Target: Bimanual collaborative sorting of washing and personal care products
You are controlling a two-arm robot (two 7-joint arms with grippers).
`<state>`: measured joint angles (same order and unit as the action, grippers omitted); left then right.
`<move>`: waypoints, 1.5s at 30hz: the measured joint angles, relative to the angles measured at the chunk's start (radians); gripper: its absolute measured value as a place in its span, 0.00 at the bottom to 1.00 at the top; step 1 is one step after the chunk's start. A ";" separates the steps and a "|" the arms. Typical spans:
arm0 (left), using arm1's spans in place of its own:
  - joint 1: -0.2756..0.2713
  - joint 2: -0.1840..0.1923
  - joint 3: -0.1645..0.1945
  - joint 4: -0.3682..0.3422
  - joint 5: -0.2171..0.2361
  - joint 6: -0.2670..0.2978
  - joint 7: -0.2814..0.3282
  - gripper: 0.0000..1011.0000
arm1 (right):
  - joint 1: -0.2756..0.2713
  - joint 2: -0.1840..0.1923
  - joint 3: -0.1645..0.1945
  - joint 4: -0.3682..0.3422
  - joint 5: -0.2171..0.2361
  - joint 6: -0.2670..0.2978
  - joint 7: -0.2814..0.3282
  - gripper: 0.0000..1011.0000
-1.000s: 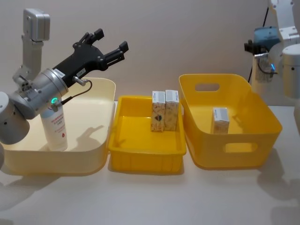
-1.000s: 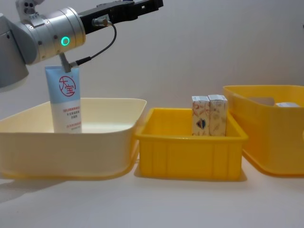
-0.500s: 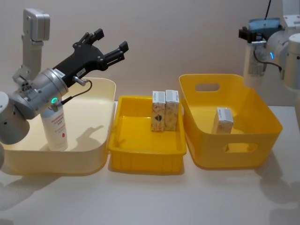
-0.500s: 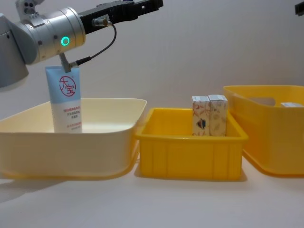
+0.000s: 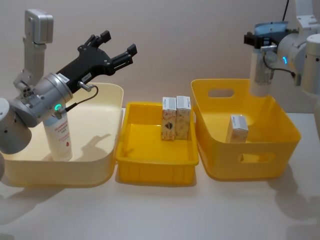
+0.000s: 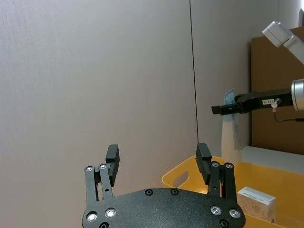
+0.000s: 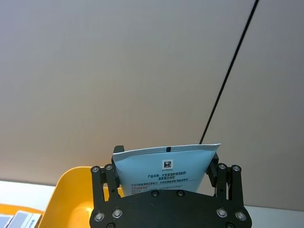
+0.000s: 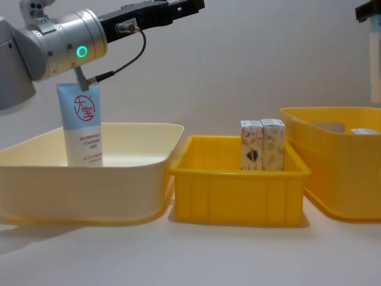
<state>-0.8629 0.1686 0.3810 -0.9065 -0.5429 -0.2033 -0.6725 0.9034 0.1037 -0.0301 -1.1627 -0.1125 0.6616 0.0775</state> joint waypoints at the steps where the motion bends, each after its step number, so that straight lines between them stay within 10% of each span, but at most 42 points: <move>1: 0.000 0.000 0.000 0.000 0.000 0.000 0.000 0.99 | -0.001 0.000 -0.001 -0.001 -0.001 0.002 0.003 0.99; 22: 0.000 0.000 0.000 0.000 0.000 0.000 0.000 0.99 | 0.006 0.041 -0.086 0.044 -0.076 0.009 0.063 0.99; 45: 0.000 0.000 0.000 0.000 0.000 0.000 0.000 0.99 | 0.093 0.136 -0.223 0.181 -0.064 0.057 0.434 0.99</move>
<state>-0.8629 0.1686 0.3809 -0.9065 -0.5429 -0.2033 -0.6725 0.9966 0.2402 -0.2528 -0.9813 -0.1766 0.7183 0.5120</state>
